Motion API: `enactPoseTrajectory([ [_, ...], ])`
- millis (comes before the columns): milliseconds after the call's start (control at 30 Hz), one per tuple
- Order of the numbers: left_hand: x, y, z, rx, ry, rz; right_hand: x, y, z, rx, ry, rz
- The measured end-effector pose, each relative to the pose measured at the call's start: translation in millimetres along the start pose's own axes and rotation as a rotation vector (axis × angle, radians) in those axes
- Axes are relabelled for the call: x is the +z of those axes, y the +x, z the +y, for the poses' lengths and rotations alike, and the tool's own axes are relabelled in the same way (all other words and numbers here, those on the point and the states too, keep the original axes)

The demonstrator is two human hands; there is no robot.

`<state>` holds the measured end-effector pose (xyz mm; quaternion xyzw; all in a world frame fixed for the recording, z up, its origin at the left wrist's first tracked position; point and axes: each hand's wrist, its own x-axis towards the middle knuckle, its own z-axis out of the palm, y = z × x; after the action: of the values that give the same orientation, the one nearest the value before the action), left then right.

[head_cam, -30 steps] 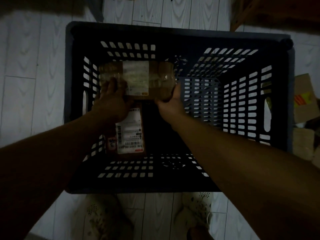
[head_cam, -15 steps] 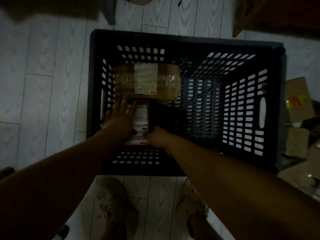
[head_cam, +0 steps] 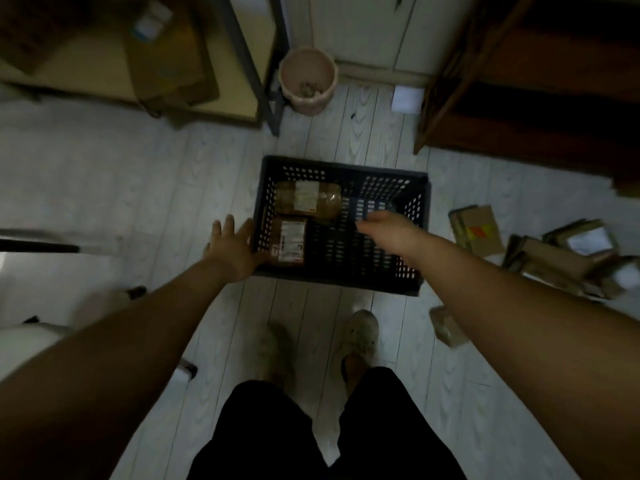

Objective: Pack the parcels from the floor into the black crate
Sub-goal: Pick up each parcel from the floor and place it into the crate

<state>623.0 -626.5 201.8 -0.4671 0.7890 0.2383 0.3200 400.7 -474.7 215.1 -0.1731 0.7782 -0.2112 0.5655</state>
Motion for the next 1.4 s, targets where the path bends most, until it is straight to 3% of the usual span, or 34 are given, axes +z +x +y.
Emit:
enactPoseTrajectory([
  [233, -47, -139, 43, 0.164, 0.028, 0.15, -38, -167, -4, -0.056, 0.136, 0.226],
  [700, -41, -345, 202, 0.656, 0.191, 0.275, -94, -451, 152, -0.034, -0.1, 0.769],
  [1067, 85, -480, 414, 0.839, 0.152, 0.246, -154, -613, 371, 0.002, -0.083, 0.95],
  [1400, 122, -478, 480, 0.711, 0.122, 0.197, -221, -607, 455, 0.156, -0.07, 0.923],
])
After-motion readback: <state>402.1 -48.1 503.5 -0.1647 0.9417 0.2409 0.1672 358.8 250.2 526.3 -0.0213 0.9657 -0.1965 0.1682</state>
